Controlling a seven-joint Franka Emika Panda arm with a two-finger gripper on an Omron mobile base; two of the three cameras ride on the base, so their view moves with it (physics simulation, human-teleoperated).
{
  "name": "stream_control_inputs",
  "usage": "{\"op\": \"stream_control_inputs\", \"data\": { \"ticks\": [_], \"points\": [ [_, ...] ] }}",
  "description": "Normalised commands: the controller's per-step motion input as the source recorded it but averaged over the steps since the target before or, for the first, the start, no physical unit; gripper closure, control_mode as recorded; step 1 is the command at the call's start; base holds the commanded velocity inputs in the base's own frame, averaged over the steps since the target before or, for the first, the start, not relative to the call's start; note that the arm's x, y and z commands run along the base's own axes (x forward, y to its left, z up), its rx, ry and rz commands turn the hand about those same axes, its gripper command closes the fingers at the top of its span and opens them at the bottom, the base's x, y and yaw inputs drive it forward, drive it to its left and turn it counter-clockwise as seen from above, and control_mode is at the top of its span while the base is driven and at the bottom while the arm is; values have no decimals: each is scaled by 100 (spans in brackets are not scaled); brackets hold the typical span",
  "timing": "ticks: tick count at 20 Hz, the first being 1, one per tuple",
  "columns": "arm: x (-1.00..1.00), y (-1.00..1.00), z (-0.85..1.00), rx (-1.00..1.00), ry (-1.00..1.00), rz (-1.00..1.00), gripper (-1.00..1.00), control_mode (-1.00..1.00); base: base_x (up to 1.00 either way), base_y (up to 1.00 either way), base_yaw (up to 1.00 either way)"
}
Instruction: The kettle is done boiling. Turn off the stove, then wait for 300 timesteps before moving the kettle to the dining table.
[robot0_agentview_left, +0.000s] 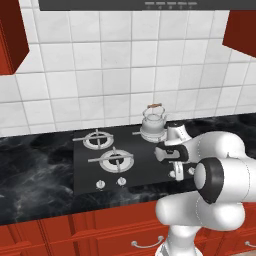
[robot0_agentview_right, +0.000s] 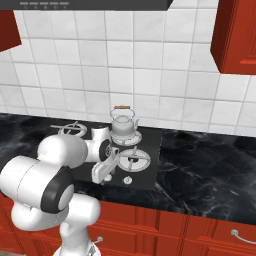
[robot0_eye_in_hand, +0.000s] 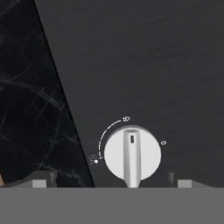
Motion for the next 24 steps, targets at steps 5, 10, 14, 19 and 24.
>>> {"op": "stream_control_inputs", "data": {
  "ticks": [5,10,14,19,24],
  "points": [
    [0,7,-4,0,0,0,-100,-100,0,0,0],
    [1,0,-14,0,0,0,-100,-100,0,0,0],
    [1,0,-11,0,0,0,-100,-100,0,0,0],
    [3,0,0,0,0,0,-100,-100,0,0,0],
    [0,1,-7,0,0,0,-100,-100,0,0,0]
  ]
}}
